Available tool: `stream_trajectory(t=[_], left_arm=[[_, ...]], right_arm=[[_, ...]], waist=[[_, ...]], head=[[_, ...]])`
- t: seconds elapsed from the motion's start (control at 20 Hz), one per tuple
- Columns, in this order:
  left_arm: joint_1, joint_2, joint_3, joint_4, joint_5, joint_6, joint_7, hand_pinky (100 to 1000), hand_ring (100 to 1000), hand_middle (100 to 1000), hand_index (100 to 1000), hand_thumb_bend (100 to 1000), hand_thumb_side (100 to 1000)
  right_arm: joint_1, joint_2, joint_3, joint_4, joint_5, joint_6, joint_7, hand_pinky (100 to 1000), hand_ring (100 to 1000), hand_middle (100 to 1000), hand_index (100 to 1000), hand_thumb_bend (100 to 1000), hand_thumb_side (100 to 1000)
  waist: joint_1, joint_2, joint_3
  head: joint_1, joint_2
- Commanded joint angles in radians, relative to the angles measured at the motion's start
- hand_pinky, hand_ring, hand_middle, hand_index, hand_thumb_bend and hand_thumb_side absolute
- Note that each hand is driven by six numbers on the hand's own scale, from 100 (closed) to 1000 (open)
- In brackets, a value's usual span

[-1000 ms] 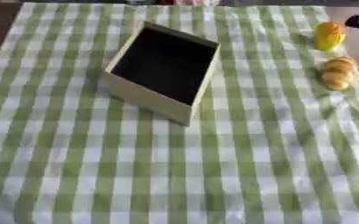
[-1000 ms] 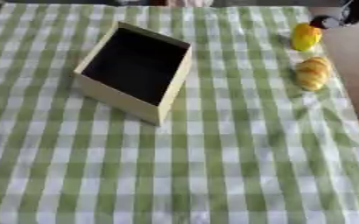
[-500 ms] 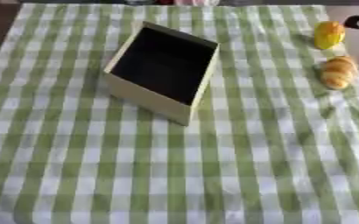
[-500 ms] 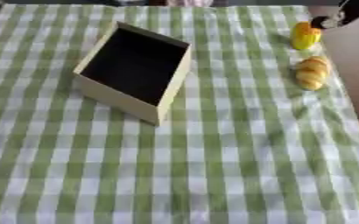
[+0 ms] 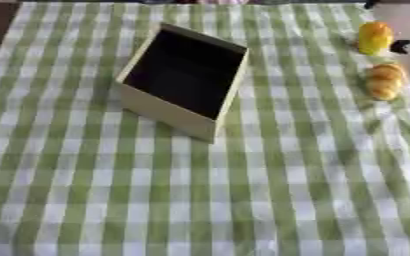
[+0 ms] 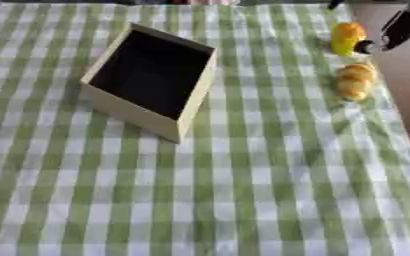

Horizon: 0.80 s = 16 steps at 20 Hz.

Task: Pick up objects on the table and place them in the box.

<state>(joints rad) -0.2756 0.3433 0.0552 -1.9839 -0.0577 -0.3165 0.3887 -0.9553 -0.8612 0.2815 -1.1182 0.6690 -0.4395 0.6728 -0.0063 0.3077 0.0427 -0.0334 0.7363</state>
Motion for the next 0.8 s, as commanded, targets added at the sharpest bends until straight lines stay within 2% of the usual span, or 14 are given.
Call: stream_trajectory(t=[0.05, 0.35, 0.55, 0.75, 0.8], left_arm=[[-0.013, 0.016, 0.001, -0.016, 0.002, 0.001, -0.005, 672, 735, 825, 842, 197, 659], [-0.012, 0.014, 0.001, -0.016, 0.003, 0.005, -0.008, 672, 736, 827, 842, 194, 662], [-0.011, 0.014, 0.0, -0.016, 0.004, 0.007, -0.011, 672, 736, 827, 843, 191, 665], [-0.006, 0.013, 0.0, -0.016, 0.003, 0.013, -0.016, 672, 736, 829, 843, 188, 670], [-0.007, 0.012, 0.0, -0.016, 0.004, 0.013, -0.016, 672, 736, 829, 843, 188, 670]], right_arm=[[0.001, -0.048, -0.014, 0.003, -0.007, -0.005, 0.007, 886, 932, 922, 901, 362, 100], [0.021, -0.058, -0.02, 0.004, -0.008, -0.009, 0.013, 887, 928, 921, 899, 313, 100], [0.023, -0.063, -0.024, 0.001, -0.009, -0.003, 0.019, 885, 925, 925, 900, 341, 100], [0.033, -0.075, -0.026, -0.002, 0.0, 0.001, 0.034, 884, 928, 927, 908, 317, 100], [0.039, -0.077, -0.028, -0.004, 0.002, 0.001, 0.039, 884, 929, 928, 909, 343, 100]], waist=[[0.001, -0.016, 0.0], [0.002, -0.013, -0.001], [0.002, -0.012, -0.002], [-0.001, -0.011, -0.005], [-0.002, -0.011, -0.005]], head=[[-0.001, -0.011], [0.001, -0.009], [0.004, -0.008], [0.006, -0.005], [0.006, -0.005]])
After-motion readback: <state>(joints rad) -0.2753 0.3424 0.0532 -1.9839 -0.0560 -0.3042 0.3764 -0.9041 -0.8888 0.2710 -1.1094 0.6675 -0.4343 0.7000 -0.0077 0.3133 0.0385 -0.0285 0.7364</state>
